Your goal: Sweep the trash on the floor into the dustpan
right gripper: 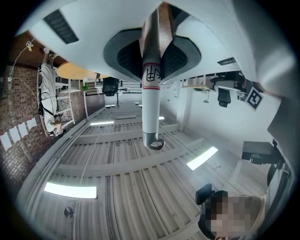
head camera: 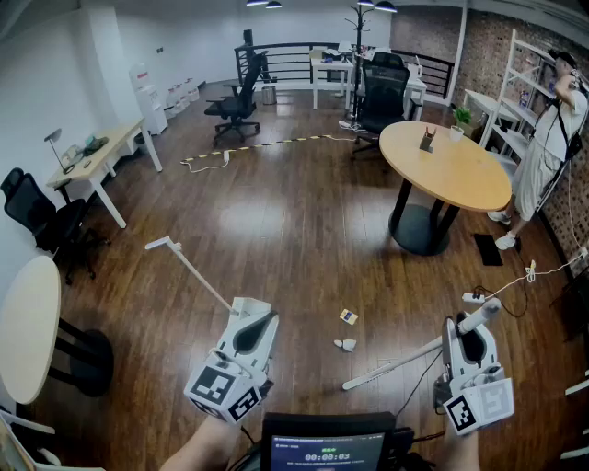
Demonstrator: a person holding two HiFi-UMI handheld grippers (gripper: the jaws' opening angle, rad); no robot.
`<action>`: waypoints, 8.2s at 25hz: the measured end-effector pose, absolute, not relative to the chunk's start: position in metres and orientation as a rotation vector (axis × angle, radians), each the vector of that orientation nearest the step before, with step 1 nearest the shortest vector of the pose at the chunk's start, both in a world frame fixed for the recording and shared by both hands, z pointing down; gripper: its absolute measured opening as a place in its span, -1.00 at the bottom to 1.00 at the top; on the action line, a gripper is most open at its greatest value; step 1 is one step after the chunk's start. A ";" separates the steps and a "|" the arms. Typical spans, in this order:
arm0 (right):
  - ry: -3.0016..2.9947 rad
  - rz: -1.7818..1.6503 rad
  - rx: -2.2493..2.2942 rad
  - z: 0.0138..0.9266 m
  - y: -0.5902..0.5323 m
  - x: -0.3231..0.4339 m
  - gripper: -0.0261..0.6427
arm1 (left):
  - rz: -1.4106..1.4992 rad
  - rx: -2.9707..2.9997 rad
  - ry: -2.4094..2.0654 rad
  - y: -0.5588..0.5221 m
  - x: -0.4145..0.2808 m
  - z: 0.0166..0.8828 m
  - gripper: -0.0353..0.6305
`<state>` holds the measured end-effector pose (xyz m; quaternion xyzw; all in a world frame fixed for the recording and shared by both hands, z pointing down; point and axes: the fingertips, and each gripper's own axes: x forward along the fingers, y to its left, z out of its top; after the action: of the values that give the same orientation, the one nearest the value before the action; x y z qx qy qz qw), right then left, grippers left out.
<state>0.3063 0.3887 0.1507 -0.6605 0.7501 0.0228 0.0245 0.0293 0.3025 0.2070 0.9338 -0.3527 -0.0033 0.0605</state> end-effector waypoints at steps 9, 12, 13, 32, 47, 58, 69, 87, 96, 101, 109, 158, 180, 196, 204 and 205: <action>2.312 0.079 -2.071 0.169 0.364 0.276 -0.57 | -0.021 2.838 -1.032 0.280 -0.008 0.223 -0.89; 2.294 0.091 -2.110 0.182 0.355 0.268 -0.57 | -0.030 2.843 -1.021 0.267 -0.019 0.232 -0.89; 2.282 0.093 -2.127 0.188 0.351 0.266 -0.57 | -0.030 2.848 -1.017 0.261 -0.022 0.236 -0.89; 2.228 0.017 -2.236 0.290 0.237 0.324 -0.57 | 0.123 2.894 -0.696 0.129 0.089 0.313 -0.89; 2.357 -0.048 -2.115 0.342 0.133 0.485 -0.58 | 0.195 2.807 -0.682 0.019 0.281 0.356 -0.89; 2.261 -0.092 -2.310 0.424 0.103 0.511 -0.59 | 0.281 2.790 -0.564 -0.034 0.292 0.439 -0.89; 2.296 -0.212 -2.417 0.501 0.084 0.504 -0.60 | 0.390 2.752 -0.444 -0.047 0.271 0.498 -0.89; 2.844 -0.239 -2.059 0.588 -0.016 0.348 -0.60 | 0.470 2.669 -0.665 -0.094 0.139 0.540 -0.89; 3.032 -0.247 -1.818 0.594 -0.086 0.209 -0.61 | 0.391 2.607 -0.849 -0.142 0.021 0.538 -0.89; 3.077 -0.244 -1.716 0.593 -0.117 0.145 -0.61 | 0.353 2.582 -0.953 -0.164 -0.043 0.532 -0.89; 3.257 -0.220 -1.421 0.591 -0.169 0.036 -0.61 | 0.305 2.507 -1.088 -0.199 -0.140 0.534 -0.89; 3.621 -0.065 -0.897 0.597 -0.353 -0.210 -0.61 | 0.263 2.391 -1.197 -0.310 -0.363 0.547 -0.89; 3.498 -0.121 -0.579 0.559 -0.334 -0.404 -0.61 | 0.220 2.329 -1.296 -0.300 -0.460 0.534 -0.89; 3.124 -0.089 -1.216 0.405 -0.284 -0.219 -0.61 | 0.107 2.486 -1.154 -0.289 -0.327 0.440 -0.89; 2.936 -0.089 -1.494 0.330 -0.224 -0.094 -0.61 | 0.059 2.690 -1.010 -0.256 -0.204 0.363 -0.89; 2.922 -0.085 -1.516 0.323 -0.216 -0.080 -0.61 | 0.043 2.700 -0.996 -0.250 -0.190 0.353 -0.89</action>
<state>-0.0799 -0.2157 0.3230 -0.4590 0.8849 -0.0257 -0.0755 -0.1902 -0.2504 0.3534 0.9299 -0.3431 0.0150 0.1314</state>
